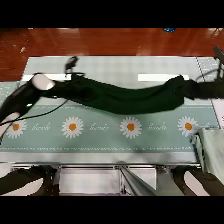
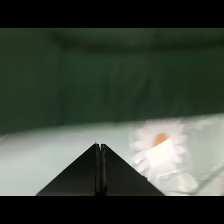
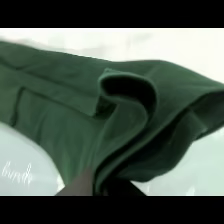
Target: Fold the shirts.
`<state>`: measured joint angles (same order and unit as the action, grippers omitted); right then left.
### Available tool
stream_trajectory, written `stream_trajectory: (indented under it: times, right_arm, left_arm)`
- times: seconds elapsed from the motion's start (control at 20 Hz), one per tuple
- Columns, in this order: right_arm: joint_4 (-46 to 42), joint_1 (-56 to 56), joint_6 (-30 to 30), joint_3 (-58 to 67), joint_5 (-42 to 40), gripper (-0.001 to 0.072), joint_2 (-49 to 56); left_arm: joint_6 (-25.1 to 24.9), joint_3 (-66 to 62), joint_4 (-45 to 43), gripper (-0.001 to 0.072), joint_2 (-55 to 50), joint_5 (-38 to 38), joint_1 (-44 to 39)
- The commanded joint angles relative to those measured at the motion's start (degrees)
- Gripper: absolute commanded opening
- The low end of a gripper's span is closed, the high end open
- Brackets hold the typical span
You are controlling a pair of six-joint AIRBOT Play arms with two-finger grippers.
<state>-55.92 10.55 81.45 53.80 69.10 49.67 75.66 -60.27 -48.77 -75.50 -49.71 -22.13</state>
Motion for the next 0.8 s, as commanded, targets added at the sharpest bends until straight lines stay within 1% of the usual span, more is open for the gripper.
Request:
stream_trajectory:
  times: [0.0, 0.1, 0.2, 0.25, 0.35, 0.45, 0.55, 0.6, 0.75]
  right_arm:
    - [-1.25, -0.07, 6.01, -6.69, 4.94, 0.0021, -16.33]
    - [-1.22, -0.07, 8.48, -6.73, 6.86, 0.0021, -21.84]
    - [-1.18, -0.07, 10.29, -6.73, 8.35, 0.0021, -25.51]
    - [-1.18, -0.07, 10.58, -6.73, 8.70, 0.0021, -26.62]
    - [-0.74, -0.07, 10.88, -6.73, 8.90, 0.0021, -27.41]
    - [0.70, -0.07, 10.47, -6.73, 8.66, 0.0021, -27.34]
    - [0.90, -0.07, 10.21, -6.73, 8.44, 0.0021, -27.32]
    - [0.92, -0.07, 10.21, -6.73, 8.37, 0.0021, -27.32]
    - [2.45, -0.07, 10.14, -6.71, 8.09, 0.0021, -26.86]
  left_arm:
    - [1.66, -12.04, 0.39, 0.0016, -12.70, 1.31, -10.71]
    - [3.23, -20.17, 0.37, 0.0016, -22.01, -0.70, -16.22]
    - [8.04, -27.98, 0.42, 0.0017, -30.51, -6.16, -21.14]
    - [8.96, -30.80, 0.39, 0.0016, -33.48, -8.74, -23.45]
    - [9.46, -34.10, 0.42, 0.0017, -37.05, -11.69, -28.11]
    - [10.60, -34.23, 0.52, 0.0017, -37.59, -10.54, -31.47]
    - [10.58, -34.23, 0.66, 0.0017, -36.92, -10.80, -31.45]
    - [10.58, -34.23, 0.66, 0.0017, -36.13, -11.06, -29.90]
    - [10.58, -34.21, 0.66, 0.0017, -31.95, -12.94, -21.59]
